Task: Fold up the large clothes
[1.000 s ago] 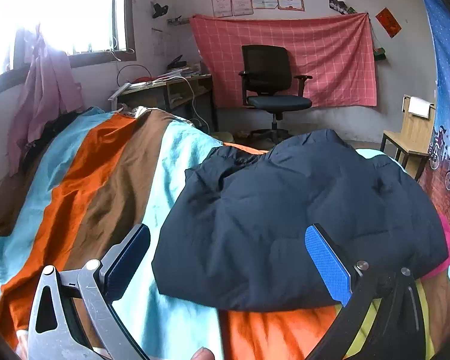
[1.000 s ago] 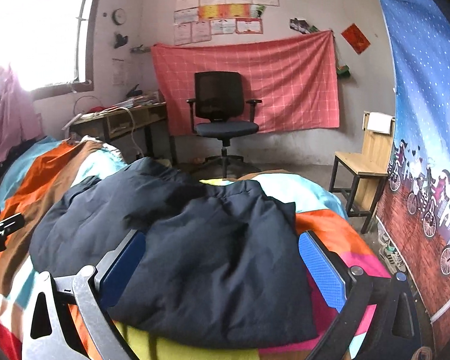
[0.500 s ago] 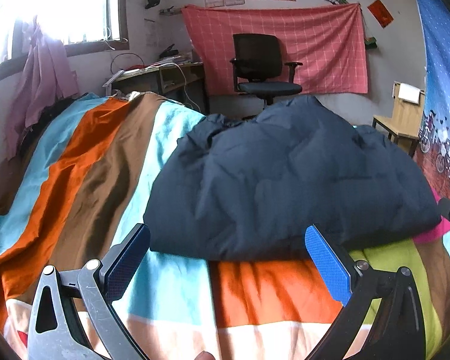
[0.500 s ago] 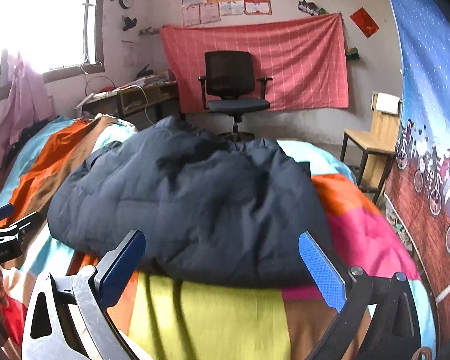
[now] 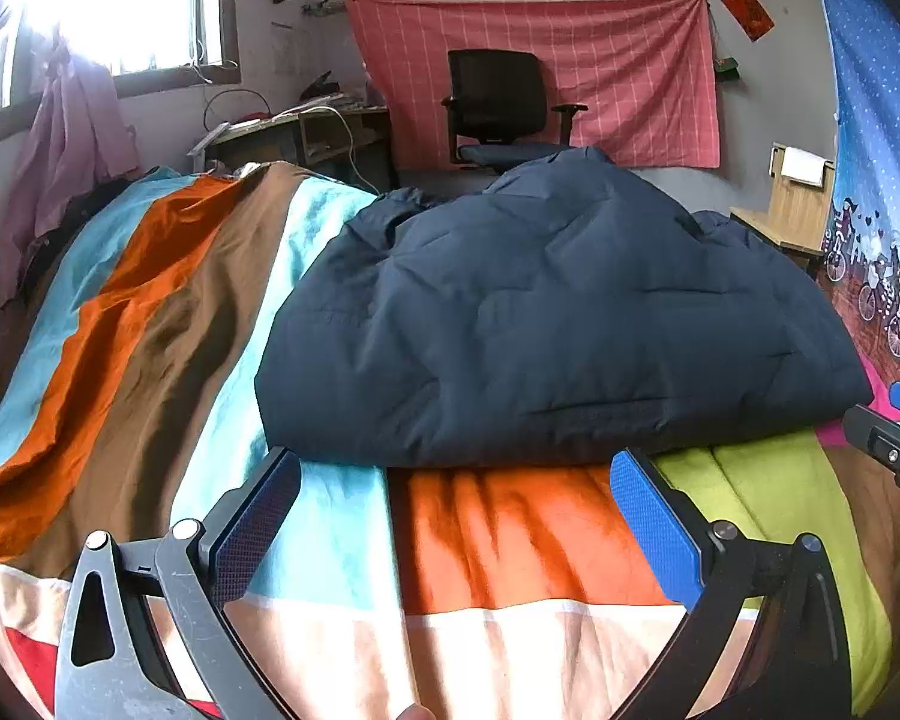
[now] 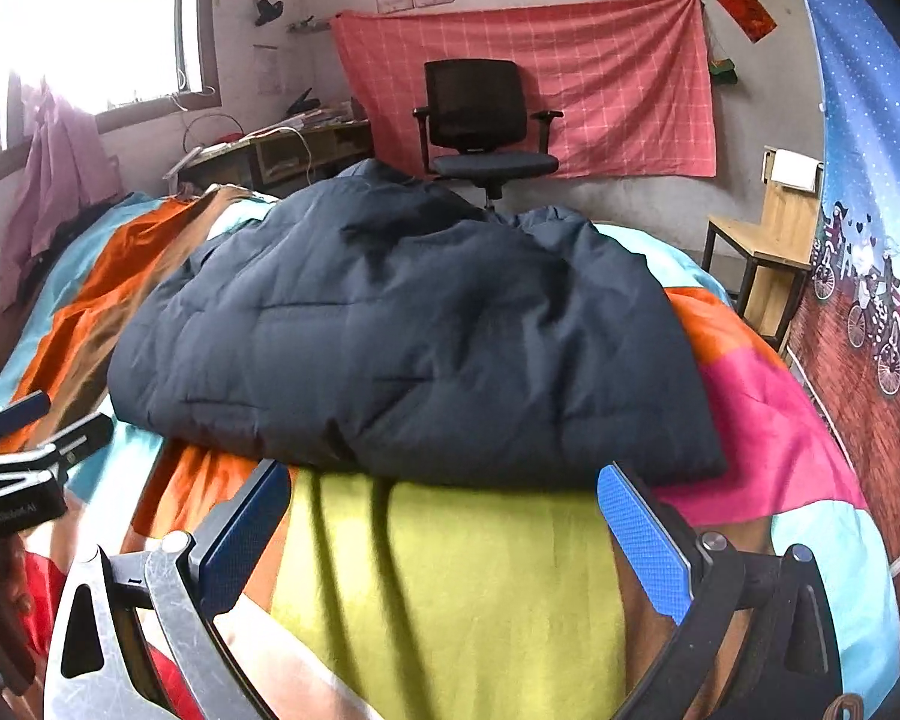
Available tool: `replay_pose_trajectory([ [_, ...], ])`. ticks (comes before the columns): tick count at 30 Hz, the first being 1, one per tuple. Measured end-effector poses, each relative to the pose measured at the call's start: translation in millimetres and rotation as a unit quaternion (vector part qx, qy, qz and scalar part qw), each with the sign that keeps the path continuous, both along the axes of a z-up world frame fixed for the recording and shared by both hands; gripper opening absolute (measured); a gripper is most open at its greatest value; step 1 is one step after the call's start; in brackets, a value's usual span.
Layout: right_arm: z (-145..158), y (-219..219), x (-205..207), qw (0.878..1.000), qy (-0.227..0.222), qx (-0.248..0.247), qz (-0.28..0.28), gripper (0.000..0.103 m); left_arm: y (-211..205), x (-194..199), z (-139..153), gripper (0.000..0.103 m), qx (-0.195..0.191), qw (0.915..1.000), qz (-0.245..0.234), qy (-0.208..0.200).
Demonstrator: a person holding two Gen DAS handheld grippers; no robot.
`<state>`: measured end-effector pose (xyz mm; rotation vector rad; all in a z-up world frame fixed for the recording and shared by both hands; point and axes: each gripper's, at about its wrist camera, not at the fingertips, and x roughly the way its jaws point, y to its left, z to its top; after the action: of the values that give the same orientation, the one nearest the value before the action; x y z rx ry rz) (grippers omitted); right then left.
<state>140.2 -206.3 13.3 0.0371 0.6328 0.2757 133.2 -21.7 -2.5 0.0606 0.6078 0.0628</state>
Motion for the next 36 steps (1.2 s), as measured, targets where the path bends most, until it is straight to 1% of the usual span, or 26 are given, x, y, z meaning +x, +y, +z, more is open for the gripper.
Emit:
replay_pose_trajectory([
  [2, -0.3, 0.8, -0.1, 1.000, -0.001, 0.002, 0.000, 0.103, -1.2, -1.4, -0.6, 0.101, 0.002, 1.0000, -0.003, -0.002],
  [8, -4.7, 3.7, -0.2, 1.000, 0.017, 0.003, 0.005, 0.103, -2.2, -0.6, -4.2, 0.101, 0.002, 0.9999, -0.004, 0.009],
  [36, -1.5, 5.7, -0.8, 1.000, 0.007, 0.001, 0.001, 0.103, 0.7, -3.3, -0.2, 0.101, -0.003, 1.0000, -0.003, -0.002],
])
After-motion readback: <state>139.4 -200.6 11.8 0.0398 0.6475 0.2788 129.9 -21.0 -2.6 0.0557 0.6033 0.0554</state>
